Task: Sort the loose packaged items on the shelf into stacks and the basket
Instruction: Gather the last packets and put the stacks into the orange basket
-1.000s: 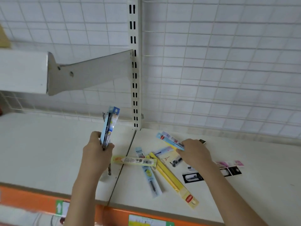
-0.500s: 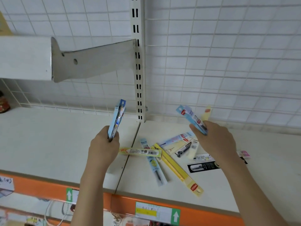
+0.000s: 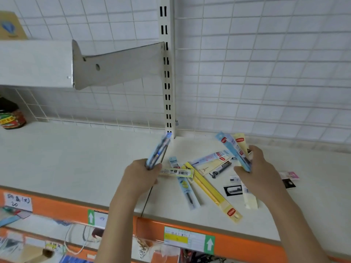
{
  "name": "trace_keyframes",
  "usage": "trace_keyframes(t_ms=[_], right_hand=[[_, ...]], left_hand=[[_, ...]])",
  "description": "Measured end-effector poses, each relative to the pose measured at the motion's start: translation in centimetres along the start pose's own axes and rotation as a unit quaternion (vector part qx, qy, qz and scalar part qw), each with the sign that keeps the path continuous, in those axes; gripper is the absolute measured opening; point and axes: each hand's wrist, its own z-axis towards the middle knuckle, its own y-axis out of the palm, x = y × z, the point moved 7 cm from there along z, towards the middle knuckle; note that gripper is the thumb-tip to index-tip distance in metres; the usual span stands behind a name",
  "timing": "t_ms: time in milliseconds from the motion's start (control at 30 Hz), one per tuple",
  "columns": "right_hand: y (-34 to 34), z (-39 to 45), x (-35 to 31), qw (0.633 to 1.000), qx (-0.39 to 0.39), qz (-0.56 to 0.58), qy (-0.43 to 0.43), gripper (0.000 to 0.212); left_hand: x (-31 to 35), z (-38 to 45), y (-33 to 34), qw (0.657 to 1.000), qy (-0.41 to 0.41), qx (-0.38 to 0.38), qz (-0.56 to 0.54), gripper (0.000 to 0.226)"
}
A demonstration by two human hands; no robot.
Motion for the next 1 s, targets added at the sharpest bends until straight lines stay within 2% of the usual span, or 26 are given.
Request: trace_keyframes(t_ms=[100,167,233,400,500,567,667,767,833,933,1000], right_hand=[[-0.9,-0.3,1.1,0.999,0.008,-0.036,0.005,0.039],[-1.5,-0.6,1.7,0.999,0.019,-0.034,0.002,0.027],[-1.9,-0.8,2.3,0.999,0.026,-0.032,0.001,0.019],[-1.4,-0.8,2.9,0.998,0.011,-0.056,-0.003,0.016],[-0.9,-0.5,2.5,0.997,0.002,-0.075,-0.018,0.027],[-0.4,-0.4,1.9,0.997,-0.009,-0.077,-0.027,0.032],[0.6,-0.2,1.0,0.997,-0.035,-0.062,-0.035,0.027],[1.8,-0.1,-0.2,0.995,-0.059,-0.070,-0.050,0.018],[2.6,-0.4,-1.4,0.992,-0.068,-0.080,-0.066,0.024],[4.6,-1.1,-2.9,0.985,-0.100,-0.102,-0.097,0.020],[6.0,-1.7,-3.8,0.981,-0.122,-0.104,-0.113,0.018]], left_hand=[[0.2,0.2,2.7,0.998,0.011,-0.052,0.016,0.005],[0.0,0.4,3.9,0.997,-0.001,-0.067,0.044,0.024],[-0.1,0.5,4.5,0.994,-0.006,-0.067,0.086,0.025],[0.4,0.4,3.7,0.995,-0.016,-0.004,0.102,0.031],[0.6,0.1,2.6,0.995,-0.007,0.027,0.100,0.032],[0.6,-0.1,1.6,0.994,0.008,0.054,0.097,0.023],[-0.4,-0.2,-0.5,0.995,0.015,0.093,0.032,0.004],[-1.2,-1.1,-2.6,0.990,0.008,0.135,-0.038,0.015],[-1.1,-1.8,-3.7,0.986,0.018,0.151,-0.067,0.033],[-0.9,-2.4,-4.8,0.986,0.035,0.153,-0.059,0.070],[-1.0,-2.6,-5.3,0.987,0.038,0.147,-0.048,0.078]])
